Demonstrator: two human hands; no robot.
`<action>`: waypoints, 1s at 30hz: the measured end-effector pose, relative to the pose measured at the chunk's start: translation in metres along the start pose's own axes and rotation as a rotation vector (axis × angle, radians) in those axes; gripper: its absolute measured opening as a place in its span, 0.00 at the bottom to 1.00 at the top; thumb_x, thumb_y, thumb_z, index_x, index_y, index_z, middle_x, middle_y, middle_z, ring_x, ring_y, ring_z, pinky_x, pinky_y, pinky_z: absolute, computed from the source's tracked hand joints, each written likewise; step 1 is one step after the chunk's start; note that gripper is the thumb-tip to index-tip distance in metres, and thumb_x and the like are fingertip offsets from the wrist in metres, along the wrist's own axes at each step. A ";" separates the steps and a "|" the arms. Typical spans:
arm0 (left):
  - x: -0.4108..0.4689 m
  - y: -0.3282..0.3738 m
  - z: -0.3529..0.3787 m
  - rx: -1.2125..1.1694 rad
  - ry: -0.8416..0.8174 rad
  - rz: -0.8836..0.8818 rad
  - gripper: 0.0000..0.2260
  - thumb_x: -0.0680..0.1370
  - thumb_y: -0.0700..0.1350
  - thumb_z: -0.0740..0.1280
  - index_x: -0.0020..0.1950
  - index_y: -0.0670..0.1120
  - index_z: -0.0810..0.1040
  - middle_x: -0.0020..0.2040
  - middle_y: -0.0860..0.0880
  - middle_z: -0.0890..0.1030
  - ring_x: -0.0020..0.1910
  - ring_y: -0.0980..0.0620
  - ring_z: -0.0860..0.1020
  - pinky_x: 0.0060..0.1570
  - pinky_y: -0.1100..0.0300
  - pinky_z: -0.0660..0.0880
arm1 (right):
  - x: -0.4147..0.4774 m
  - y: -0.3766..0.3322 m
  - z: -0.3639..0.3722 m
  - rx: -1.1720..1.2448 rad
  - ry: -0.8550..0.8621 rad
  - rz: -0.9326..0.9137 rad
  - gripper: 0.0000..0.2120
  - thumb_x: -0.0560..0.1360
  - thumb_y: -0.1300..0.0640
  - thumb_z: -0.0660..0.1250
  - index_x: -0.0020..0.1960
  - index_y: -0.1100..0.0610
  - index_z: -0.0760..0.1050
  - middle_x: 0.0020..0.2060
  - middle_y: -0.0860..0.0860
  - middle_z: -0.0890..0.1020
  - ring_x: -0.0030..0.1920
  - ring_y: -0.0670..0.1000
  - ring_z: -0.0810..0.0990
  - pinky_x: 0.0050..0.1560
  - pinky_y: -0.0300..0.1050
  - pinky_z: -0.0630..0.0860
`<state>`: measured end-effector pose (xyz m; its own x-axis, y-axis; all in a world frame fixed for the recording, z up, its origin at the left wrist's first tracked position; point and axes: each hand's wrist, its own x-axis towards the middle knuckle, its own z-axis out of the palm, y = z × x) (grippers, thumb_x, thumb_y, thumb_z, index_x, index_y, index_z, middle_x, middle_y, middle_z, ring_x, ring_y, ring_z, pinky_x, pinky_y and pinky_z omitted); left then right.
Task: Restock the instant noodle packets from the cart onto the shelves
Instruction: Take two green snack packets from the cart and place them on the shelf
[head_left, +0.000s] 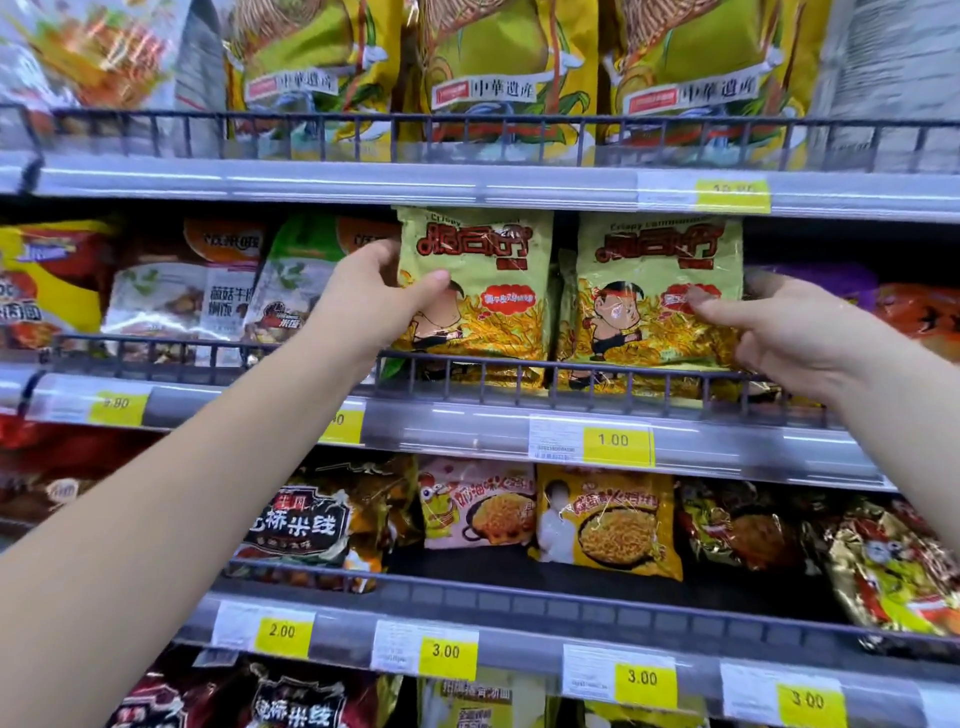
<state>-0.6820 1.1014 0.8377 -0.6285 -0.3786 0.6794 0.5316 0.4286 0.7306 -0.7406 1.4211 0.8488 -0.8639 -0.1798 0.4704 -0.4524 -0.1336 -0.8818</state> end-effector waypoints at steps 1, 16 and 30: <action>-0.001 -0.001 -0.001 0.076 0.019 0.028 0.16 0.77 0.46 0.75 0.62 0.47 0.78 0.54 0.50 0.85 0.50 0.54 0.85 0.56 0.52 0.82 | 0.000 0.001 0.000 -0.015 -0.001 -0.002 0.10 0.80 0.69 0.63 0.51 0.55 0.75 0.31 0.43 0.86 0.30 0.36 0.83 0.25 0.29 0.72; -0.012 0.001 0.012 0.759 0.086 0.226 0.30 0.70 0.60 0.77 0.62 0.45 0.70 0.58 0.46 0.77 0.56 0.43 0.77 0.52 0.44 0.77 | 0.003 0.008 -0.007 -0.755 0.097 -0.135 0.19 0.70 0.44 0.78 0.56 0.52 0.81 0.46 0.46 0.86 0.45 0.47 0.83 0.46 0.46 0.81; -0.005 0.011 0.011 0.814 -0.065 0.155 0.47 0.55 0.62 0.84 0.64 0.40 0.69 0.59 0.42 0.78 0.58 0.41 0.77 0.58 0.44 0.78 | -0.004 0.004 -0.005 -0.978 0.037 -0.133 0.21 0.65 0.38 0.80 0.50 0.47 0.80 0.41 0.41 0.84 0.45 0.44 0.83 0.50 0.46 0.79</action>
<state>-0.6790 1.1171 0.8419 -0.6266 -0.2290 0.7450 0.0537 0.9409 0.3344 -0.7400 1.4265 0.8435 -0.7916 -0.1885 0.5813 -0.5155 0.7168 -0.4696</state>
